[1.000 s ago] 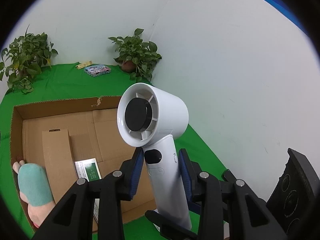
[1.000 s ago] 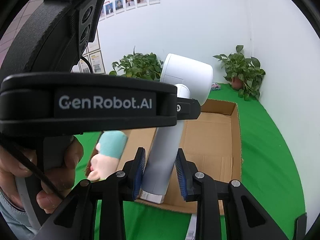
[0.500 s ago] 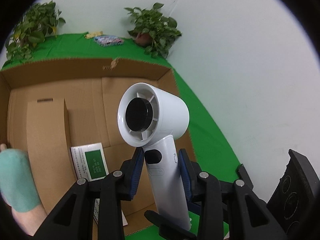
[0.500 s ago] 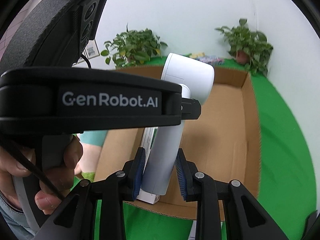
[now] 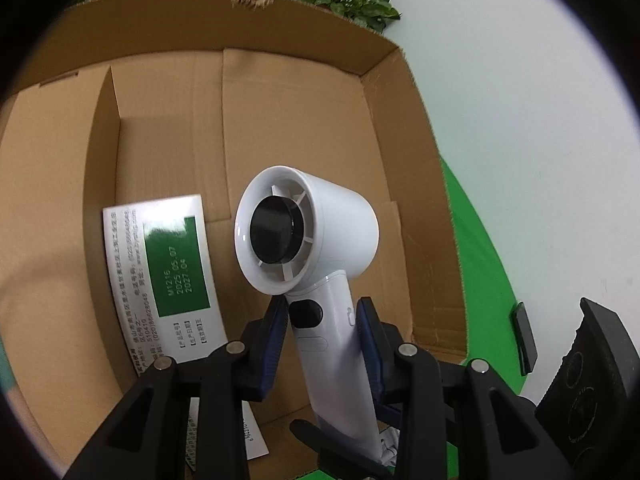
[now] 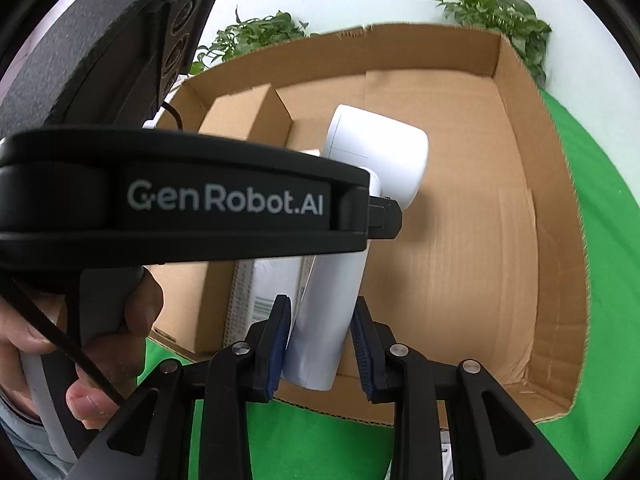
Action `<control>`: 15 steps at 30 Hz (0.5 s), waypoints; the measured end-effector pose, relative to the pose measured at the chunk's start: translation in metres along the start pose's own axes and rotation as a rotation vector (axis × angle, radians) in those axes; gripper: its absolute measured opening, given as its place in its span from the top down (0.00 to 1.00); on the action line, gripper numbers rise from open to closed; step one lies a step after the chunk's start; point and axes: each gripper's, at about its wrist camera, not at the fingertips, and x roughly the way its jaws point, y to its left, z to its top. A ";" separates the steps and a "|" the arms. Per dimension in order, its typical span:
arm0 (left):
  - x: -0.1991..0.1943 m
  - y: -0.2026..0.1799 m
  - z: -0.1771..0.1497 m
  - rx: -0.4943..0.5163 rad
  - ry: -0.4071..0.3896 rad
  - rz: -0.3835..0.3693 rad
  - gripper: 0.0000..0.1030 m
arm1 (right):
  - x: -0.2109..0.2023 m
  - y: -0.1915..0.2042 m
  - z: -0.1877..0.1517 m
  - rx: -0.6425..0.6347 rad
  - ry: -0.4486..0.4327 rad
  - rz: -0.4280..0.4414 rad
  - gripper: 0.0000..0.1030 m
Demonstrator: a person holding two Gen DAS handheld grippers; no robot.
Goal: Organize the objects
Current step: 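Lift the white fan and carry it over the tray, then lower the fan beside the medicine box and open the left tool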
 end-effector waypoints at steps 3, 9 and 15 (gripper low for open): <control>0.008 0.001 -0.004 -0.005 0.024 0.028 0.67 | 0.011 -0.004 -0.004 0.001 0.015 0.004 0.74; 0.019 0.004 -0.009 -0.001 0.064 0.084 0.65 | 0.031 -0.009 -0.009 0.007 0.036 0.018 0.76; 0.016 0.006 -0.008 -0.008 0.078 0.087 0.65 | 0.041 -0.006 -0.008 0.009 0.041 0.010 0.77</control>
